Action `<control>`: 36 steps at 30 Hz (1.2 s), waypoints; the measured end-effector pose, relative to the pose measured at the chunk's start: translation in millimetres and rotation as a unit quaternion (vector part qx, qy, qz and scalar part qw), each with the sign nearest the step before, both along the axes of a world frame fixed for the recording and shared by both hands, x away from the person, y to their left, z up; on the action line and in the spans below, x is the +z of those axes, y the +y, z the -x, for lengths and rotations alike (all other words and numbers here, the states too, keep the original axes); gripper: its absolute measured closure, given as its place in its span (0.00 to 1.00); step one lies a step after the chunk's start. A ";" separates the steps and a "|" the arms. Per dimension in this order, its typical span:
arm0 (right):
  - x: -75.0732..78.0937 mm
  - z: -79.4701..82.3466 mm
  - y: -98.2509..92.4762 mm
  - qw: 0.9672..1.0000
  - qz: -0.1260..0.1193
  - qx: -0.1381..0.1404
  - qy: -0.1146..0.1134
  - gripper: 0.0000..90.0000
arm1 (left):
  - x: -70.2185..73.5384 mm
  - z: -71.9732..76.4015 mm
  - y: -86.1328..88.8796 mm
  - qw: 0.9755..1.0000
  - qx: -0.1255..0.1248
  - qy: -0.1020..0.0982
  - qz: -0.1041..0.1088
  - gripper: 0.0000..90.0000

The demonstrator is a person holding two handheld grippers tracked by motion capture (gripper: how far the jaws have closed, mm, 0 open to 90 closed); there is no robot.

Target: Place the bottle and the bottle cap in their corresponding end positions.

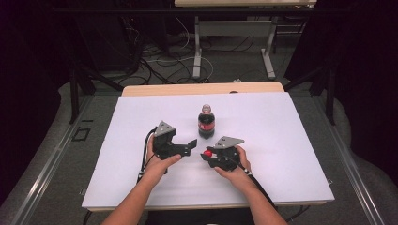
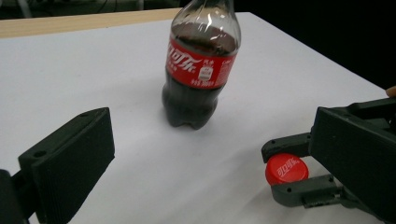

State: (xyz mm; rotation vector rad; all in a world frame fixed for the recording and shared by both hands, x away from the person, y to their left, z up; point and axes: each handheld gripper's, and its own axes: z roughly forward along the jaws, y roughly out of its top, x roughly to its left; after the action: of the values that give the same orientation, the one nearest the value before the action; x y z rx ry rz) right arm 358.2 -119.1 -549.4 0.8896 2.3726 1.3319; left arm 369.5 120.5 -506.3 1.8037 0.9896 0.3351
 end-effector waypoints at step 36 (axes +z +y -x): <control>32.7 2.8 -66.4 0.996 -0.024 -0.084 0.032 0.23 | -4.6 18.8 50.6 0.998 0.056 0.008 -0.013 0.01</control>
State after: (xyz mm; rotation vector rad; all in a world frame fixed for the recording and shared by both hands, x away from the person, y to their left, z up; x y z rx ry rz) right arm 355.4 -185.5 -516.7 1.1354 2.2629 1.3187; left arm 350.7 171.1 -511.0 1.7801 1.1054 0.4061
